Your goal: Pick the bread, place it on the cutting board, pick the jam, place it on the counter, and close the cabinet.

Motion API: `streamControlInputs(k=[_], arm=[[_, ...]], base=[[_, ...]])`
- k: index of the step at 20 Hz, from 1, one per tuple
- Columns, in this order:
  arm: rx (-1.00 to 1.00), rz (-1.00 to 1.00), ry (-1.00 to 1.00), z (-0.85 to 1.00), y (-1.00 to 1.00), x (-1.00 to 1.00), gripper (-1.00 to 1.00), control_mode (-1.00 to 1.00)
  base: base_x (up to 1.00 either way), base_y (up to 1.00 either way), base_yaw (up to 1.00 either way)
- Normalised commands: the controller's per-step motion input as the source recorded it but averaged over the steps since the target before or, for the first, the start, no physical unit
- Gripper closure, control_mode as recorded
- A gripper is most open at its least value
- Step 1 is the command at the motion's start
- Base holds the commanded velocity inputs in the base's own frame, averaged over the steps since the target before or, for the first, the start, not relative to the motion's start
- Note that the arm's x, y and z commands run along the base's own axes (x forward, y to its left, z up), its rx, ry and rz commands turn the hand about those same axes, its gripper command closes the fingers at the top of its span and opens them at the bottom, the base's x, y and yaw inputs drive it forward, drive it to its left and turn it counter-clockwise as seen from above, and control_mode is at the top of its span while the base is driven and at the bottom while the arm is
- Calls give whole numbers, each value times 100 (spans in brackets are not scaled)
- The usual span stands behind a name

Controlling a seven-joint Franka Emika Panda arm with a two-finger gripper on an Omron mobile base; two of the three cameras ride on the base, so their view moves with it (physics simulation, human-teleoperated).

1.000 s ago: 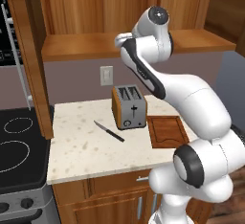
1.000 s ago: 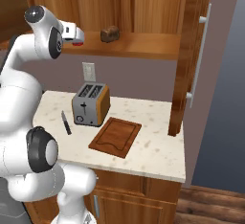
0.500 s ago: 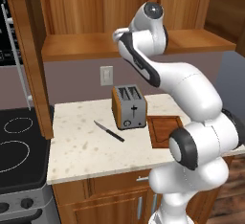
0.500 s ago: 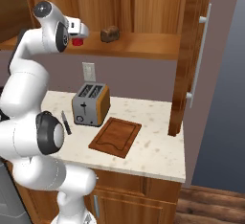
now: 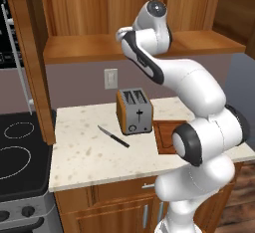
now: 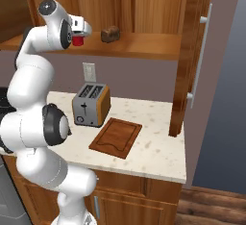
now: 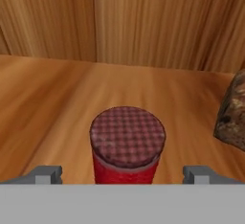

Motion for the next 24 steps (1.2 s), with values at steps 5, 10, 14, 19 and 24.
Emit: streamControlInputs(k=[5, 10, 14, 19, 24], arm=[[0, 0, 0, 0, 0, 22, -100, -100], [0, 0, 0, 0, 0, 19, -100, -100], [0, 0, 0, 0, 0, 14, -100, -100], [0, 0, 0, -6, 0, 3, -100, -100], [0, 0, 0, -15, 0, 0, -100, -100]], base=[[0, 0, 0], [0, 0, 0], [0, 0, 0], [0, 0, 0], [0, 0, 0]])
